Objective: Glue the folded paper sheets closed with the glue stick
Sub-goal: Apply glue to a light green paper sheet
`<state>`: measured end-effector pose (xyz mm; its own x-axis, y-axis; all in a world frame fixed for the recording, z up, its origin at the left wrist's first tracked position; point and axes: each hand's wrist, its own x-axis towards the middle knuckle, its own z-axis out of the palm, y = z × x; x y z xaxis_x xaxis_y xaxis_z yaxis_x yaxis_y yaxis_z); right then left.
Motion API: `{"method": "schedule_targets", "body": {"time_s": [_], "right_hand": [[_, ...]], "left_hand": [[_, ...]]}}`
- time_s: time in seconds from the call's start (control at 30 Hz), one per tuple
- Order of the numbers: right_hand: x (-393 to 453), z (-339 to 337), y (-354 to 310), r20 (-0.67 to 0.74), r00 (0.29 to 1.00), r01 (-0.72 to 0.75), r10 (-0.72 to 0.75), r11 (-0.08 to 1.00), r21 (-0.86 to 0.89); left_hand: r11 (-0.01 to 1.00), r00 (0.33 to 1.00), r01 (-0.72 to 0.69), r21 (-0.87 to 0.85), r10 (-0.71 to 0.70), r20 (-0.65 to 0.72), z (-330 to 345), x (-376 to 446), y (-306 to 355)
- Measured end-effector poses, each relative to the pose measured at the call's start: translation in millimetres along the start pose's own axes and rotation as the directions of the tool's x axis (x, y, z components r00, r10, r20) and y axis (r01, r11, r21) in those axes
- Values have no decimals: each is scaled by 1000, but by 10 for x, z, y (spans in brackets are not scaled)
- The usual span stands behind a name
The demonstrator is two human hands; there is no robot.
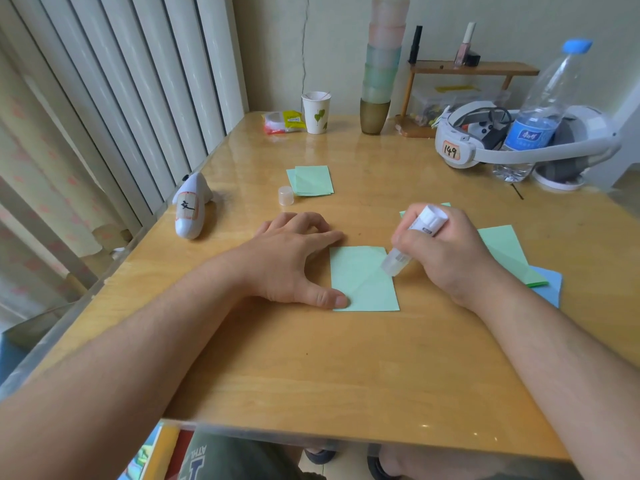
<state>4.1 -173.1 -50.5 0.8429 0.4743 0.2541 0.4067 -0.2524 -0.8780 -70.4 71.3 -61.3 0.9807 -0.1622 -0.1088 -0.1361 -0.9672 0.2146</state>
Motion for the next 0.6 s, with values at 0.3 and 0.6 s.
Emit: {"method": "schedule_targets", "body": {"time_s": [0.3,0.6], "right_hand": [[-16,241,-40,112,992,61,-51,994,-89],[-39,369,-96,175,983,83,-50,979,-188]], "left_hand": [[1000,1000,4,0,-4,-6,0,9,-1],[999,1000,-12,31,12,0,3,-3,15]]}}
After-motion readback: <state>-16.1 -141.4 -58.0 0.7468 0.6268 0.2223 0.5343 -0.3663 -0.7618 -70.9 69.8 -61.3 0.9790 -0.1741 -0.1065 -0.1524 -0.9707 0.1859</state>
